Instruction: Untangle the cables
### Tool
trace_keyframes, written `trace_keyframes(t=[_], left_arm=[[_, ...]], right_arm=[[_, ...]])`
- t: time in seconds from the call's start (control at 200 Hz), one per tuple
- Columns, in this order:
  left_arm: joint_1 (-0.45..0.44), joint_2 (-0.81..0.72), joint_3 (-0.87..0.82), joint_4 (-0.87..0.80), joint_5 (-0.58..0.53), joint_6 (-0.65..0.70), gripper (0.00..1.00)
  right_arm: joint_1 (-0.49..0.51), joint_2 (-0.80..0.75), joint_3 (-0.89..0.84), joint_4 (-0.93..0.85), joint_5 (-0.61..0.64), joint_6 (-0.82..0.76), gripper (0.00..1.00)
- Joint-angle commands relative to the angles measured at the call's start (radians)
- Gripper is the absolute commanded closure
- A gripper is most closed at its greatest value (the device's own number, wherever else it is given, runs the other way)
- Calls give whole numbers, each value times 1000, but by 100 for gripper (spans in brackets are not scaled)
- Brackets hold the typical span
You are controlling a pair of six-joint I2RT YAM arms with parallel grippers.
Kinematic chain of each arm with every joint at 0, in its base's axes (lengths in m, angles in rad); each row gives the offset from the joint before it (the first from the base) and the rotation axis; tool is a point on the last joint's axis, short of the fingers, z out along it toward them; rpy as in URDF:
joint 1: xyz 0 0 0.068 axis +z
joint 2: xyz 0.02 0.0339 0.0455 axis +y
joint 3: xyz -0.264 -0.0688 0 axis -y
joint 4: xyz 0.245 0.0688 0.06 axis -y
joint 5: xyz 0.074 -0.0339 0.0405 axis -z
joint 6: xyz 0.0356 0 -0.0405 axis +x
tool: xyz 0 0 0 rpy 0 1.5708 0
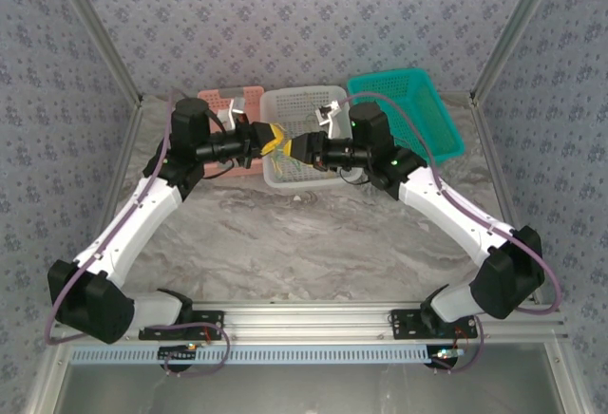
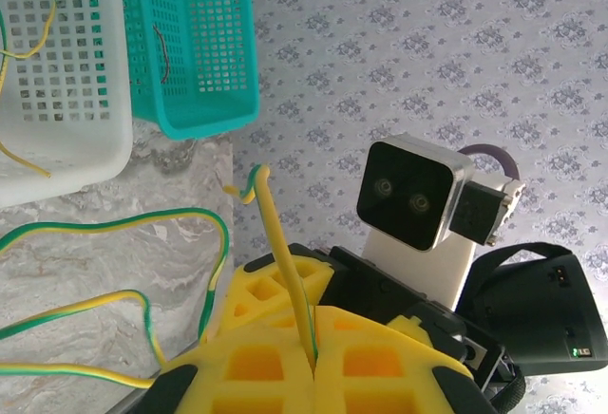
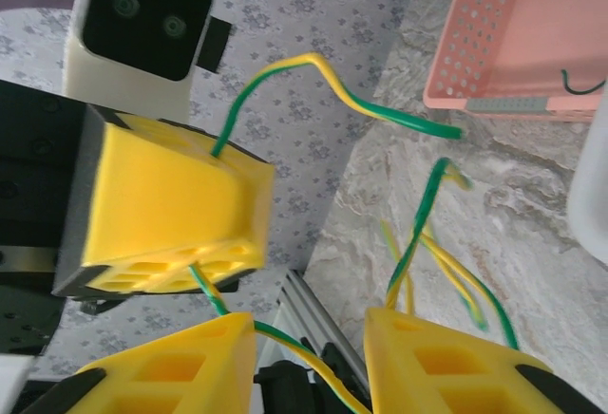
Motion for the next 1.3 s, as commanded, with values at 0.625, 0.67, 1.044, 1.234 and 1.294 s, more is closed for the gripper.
trace_keyframes(t=[0.625, 0.67, 1.044, 1.234, 1.294], left_arm=[[-17, -8, 22, 44, 30, 7, 100], [-19, -8, 22, 46, 29, 7, 100], [-29, -14, 29, 43, 2, 8, 100], [-25, -20, 85, 64, 9, 20, 100], [-24, -25, 96, 81, 27, 35, 100]], right_arm=[[-28, 24, 68, -93, 66, -65, 59], [-24, 31, 75, -88, 70, -62, 60], [-21, 76, 107, -129, 83, -57, 95], [-108, -26, -17, -121, 121, 10, 100], [-161, -52, -62, -86, 102, 72, 100]])
